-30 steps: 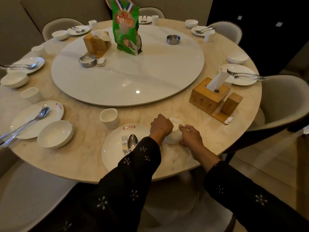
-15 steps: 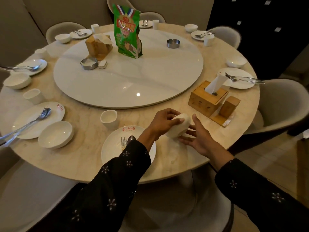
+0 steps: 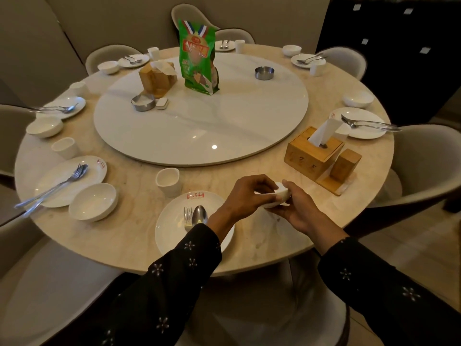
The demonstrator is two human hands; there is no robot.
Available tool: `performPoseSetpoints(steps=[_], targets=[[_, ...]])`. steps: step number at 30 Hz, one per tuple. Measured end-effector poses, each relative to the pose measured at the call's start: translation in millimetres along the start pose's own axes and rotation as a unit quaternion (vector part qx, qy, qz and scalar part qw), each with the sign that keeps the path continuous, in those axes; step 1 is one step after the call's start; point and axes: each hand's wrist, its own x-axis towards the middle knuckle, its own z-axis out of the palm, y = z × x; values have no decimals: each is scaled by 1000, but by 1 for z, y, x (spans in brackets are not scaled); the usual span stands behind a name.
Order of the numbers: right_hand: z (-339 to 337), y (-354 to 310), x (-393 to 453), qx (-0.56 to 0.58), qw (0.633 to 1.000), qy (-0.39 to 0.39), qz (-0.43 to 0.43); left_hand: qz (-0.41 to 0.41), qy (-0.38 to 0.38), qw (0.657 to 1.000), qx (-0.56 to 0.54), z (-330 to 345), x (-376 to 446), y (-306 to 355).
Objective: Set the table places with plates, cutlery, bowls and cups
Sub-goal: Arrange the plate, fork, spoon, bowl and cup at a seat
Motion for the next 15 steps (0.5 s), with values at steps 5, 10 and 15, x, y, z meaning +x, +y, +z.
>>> performPoseSetpoints(steps=[5, 10, 15], targets=[[1, 0, 3, 31, 998, 30, -41, -96, 235, 967, 16, 9, 3, -17], [-7, 3, 12, -137, 984, 76, -80, -213, 175, 961, 29, 9, 15, -28], [-22, 0, 29, -297, 942, 121, -102, -214, 169, 959, 72, 16, 22, -29]])
